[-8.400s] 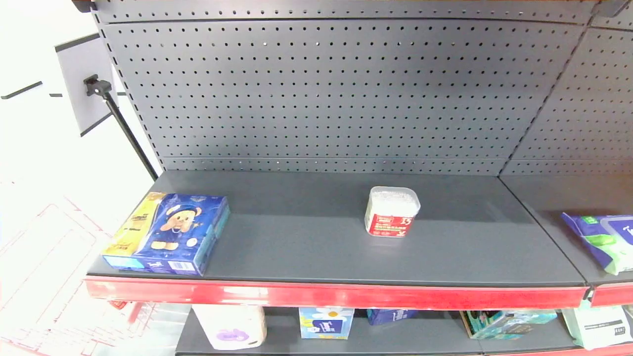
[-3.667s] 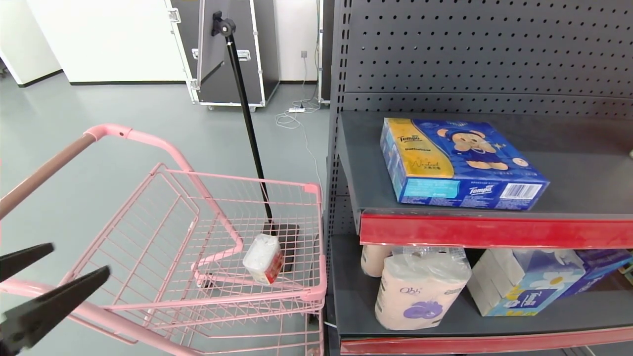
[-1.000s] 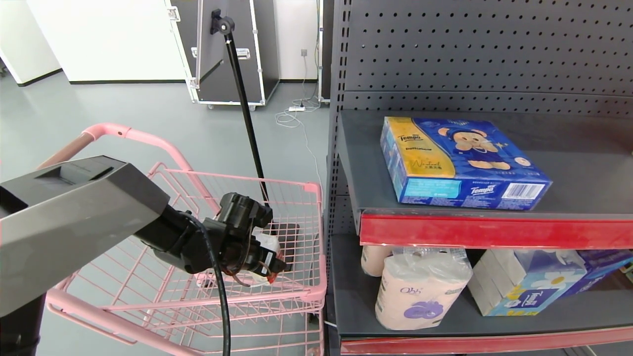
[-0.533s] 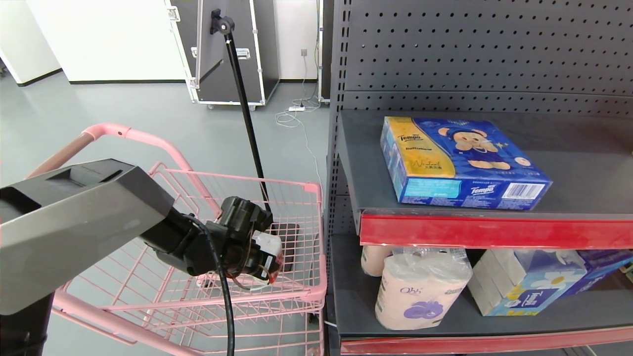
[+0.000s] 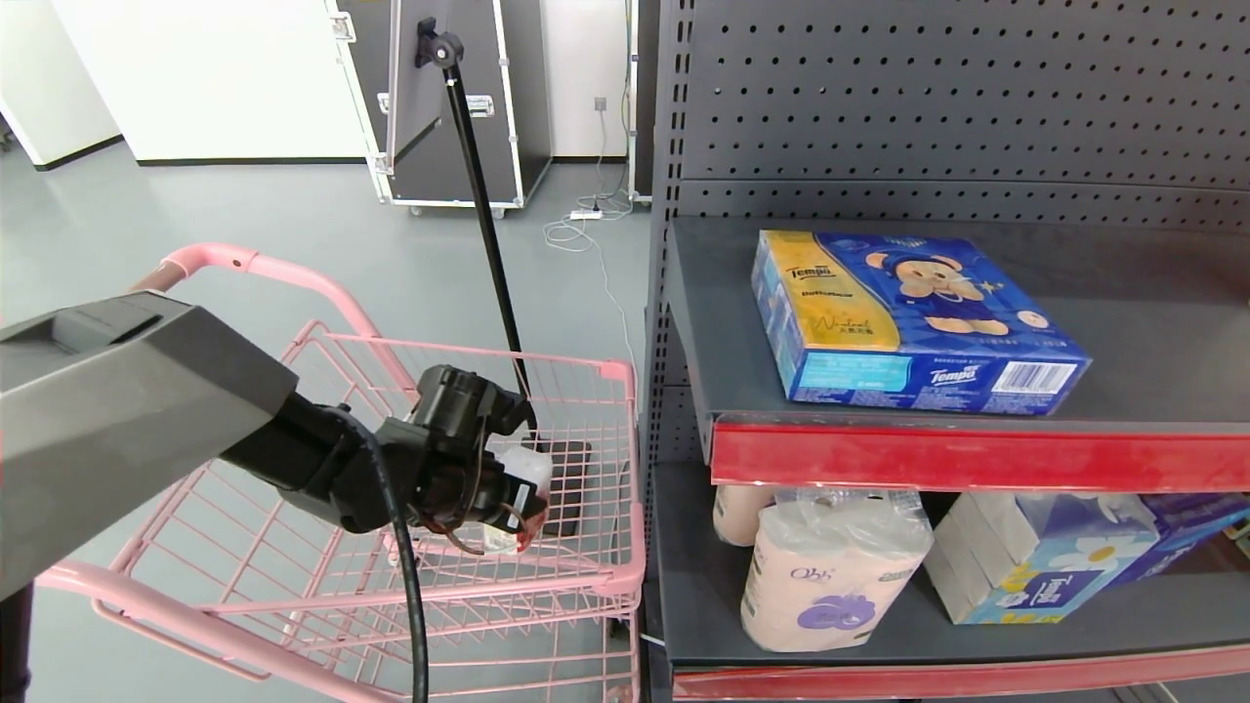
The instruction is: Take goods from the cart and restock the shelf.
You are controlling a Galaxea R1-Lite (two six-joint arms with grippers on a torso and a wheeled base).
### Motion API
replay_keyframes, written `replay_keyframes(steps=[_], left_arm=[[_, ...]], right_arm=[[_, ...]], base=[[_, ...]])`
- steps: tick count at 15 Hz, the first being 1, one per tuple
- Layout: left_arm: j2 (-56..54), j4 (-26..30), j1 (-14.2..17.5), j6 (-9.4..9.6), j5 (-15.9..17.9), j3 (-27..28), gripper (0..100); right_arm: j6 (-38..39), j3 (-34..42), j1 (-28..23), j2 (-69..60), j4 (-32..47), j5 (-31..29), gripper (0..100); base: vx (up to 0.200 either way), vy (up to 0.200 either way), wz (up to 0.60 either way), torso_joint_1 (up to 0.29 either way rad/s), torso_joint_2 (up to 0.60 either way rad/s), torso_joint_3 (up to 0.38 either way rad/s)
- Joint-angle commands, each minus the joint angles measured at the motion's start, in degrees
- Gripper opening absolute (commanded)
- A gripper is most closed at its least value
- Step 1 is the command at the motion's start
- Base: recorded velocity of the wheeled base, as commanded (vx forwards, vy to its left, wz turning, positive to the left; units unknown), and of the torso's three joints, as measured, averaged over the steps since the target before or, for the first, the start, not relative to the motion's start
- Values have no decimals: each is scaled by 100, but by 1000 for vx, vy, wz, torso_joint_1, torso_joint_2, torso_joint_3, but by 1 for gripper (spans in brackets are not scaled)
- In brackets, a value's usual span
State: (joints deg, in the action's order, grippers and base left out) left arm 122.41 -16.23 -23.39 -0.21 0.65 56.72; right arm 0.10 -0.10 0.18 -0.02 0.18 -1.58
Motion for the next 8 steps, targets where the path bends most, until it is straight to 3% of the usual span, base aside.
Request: replay_keyframes(steps=[1, 5, 8], left_arm=[[-595, 32, 151, 3, -12, -3, 0], [-1500, 93, 248, 3, -12, -135, 0], [-2423, 287, 318, -6, -12, -654, 0]], right_arm=[[-1, 1, -1, 2, -1, 0, 100], [-1, 1, -1, 2, -1, 0, 100], [-10, 1, -1, 2, -1, 0, 100]], base=[[0, 0, 0, 0, 0, 0], [0, 0, 0, 0, 0, 0], [0, 0, 0, 0, 0, 0]])
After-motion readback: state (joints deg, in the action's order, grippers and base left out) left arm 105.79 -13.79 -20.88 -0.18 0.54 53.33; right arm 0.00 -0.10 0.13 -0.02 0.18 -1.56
